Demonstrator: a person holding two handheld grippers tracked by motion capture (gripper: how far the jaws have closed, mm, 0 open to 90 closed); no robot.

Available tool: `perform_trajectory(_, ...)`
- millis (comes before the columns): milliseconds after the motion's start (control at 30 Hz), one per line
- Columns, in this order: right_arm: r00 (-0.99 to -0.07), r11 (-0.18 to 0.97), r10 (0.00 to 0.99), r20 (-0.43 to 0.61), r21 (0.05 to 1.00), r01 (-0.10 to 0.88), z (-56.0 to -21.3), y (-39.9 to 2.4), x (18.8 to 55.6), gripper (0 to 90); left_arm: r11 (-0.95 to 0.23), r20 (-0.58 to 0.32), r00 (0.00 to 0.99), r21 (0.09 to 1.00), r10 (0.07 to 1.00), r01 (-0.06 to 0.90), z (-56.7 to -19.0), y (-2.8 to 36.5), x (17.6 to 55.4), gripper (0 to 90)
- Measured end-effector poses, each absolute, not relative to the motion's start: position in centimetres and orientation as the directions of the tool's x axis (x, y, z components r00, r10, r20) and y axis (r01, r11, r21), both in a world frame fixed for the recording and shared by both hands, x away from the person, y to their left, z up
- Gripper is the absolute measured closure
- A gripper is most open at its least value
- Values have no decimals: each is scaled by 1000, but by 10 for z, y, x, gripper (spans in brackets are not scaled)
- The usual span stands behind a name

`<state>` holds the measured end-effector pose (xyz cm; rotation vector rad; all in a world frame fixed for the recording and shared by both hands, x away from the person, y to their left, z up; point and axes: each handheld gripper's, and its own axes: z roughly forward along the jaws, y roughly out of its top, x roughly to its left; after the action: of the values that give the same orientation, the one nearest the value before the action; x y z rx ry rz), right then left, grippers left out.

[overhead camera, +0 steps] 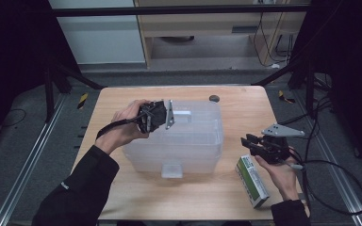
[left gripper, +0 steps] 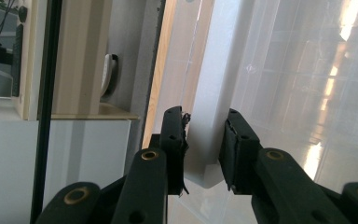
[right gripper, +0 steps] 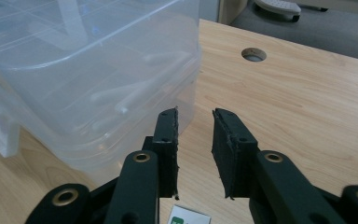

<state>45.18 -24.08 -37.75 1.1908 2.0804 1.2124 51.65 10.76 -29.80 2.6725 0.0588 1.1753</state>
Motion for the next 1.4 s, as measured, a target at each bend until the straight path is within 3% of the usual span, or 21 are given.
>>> perform_trajectory(500,-578,270,814,56,845,461,-376,-227,449,898,-973,726,672,229,145,-37,-293,107,522,713)
perform_trajectory(1400,-637,315,768,66,826,467,-380,-207,448,900,-961,725,657,277,205,-6,-284,108,538,701)
